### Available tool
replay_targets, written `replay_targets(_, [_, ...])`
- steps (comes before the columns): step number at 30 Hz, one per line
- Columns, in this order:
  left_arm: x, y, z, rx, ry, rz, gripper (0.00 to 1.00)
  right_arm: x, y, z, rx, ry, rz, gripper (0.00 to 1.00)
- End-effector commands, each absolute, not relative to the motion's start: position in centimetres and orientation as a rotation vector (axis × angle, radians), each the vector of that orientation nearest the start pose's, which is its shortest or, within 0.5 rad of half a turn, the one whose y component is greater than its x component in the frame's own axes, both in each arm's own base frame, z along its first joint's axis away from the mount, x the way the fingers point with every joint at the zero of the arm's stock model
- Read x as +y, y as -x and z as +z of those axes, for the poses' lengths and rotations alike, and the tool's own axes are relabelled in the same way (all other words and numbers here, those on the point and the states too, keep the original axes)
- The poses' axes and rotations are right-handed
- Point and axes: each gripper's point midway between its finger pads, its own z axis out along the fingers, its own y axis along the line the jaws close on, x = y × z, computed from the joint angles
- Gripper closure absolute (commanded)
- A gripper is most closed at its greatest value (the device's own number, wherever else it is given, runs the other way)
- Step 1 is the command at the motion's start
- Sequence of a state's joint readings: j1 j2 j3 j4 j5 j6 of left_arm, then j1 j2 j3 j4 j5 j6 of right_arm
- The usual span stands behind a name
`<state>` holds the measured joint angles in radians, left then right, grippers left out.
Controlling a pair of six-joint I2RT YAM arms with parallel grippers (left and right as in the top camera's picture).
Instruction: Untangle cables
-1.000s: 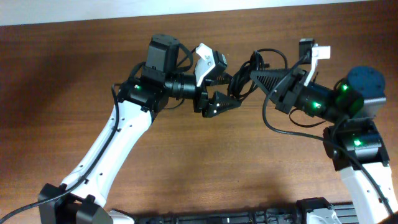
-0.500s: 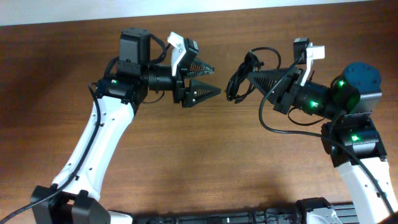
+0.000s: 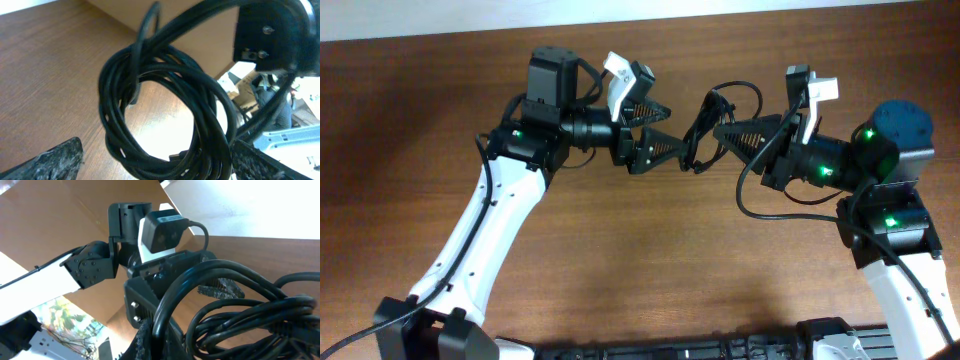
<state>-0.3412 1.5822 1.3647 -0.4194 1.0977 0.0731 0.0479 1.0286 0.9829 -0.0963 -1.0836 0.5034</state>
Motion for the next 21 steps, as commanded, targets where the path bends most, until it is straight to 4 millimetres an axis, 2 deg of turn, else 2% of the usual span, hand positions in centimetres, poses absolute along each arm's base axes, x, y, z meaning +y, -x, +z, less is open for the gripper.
replay_targets(1, [-28.2,-32.6,29.1,1.878,-0.971,-1.367,0.04,16.9,-26.8,37.8,1.707,0.537,1.301,0.96])
replay_targets(13, [-29.3,-32.7,29.4,1.877,-0.959,-1.354,0.01,17.0,-26.4,37.9,1.699,0.565,1.317,0.96])
replay_targets(21, [-30.7,-33.7,27.7,1.955,-0.921,-1.168,0.03,17.1,-26.3,37.9,1.695,0.573,1.321,0.96])
